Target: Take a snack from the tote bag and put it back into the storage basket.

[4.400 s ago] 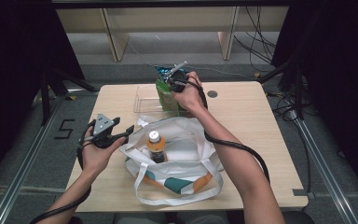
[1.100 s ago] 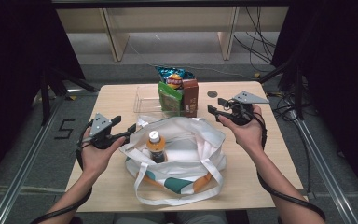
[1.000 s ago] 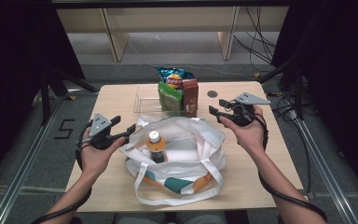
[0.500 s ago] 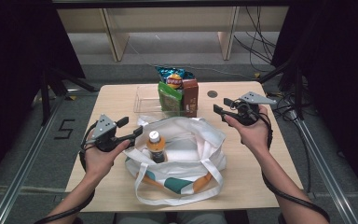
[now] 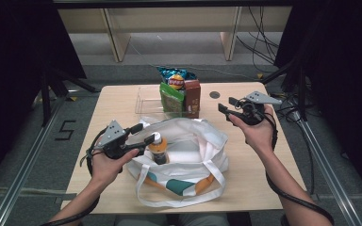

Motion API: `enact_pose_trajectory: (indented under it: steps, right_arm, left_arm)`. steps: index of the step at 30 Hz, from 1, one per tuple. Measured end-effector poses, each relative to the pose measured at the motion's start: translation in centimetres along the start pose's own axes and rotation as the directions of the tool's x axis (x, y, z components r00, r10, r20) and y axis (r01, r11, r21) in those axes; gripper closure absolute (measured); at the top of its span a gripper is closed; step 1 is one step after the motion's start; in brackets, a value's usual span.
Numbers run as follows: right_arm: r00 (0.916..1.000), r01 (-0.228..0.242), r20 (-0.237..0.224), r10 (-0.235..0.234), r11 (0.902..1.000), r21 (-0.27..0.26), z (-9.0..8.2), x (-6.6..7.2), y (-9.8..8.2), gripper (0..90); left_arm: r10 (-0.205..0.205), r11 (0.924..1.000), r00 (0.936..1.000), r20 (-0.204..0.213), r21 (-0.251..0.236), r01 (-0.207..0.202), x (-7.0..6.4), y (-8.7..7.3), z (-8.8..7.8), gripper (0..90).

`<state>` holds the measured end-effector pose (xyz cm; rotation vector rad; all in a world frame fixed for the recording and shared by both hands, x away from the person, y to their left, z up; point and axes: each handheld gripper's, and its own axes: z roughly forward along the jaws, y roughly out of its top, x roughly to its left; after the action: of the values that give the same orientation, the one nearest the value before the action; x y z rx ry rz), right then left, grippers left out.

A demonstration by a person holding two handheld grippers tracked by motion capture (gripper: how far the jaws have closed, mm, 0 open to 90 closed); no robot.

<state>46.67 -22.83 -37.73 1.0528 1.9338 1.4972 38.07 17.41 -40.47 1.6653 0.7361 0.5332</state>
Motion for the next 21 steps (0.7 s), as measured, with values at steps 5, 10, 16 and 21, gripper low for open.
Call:
enact_pose_trajectory:
  steps: [5,10,16,21]
  right_arm:
    - [1.0,0.009,-0.003,-0.009,0.9999,0.006,0.2,-0.1,-0.1,44.9]
    - [1.0,-0.009,0.0,0.009,0.9999,0.006,0.1,-0.2,-0.2,44.8]
    - [1.0,-0.004,-0.001,0.004,1.0,0.009,0.2,-0.2,-0.2,44.8]
    - [1.0,0.005,0.001,-0.005,0.9999,0.013,0.3,-0.2,-0.3,44.8]
  left_arm:
    - [0.0,1.0,0.9998,0.02,0.009,0.0,-0.5,-0.3,0.6,37.8]
    - [0.004,0.9997,0.9996,0.028,0.026,-0.005,-0.7,-0.8,1.3,39.8]
    - [0.013,0.9991,0.9993,0.034,0.039,-0.015,-0.8,-1.4,2.1,42.7]
    - [0.02,0.9987,0.999,0.041,0.045,-0.022,-0.8,-1.8,2.5,45.2]
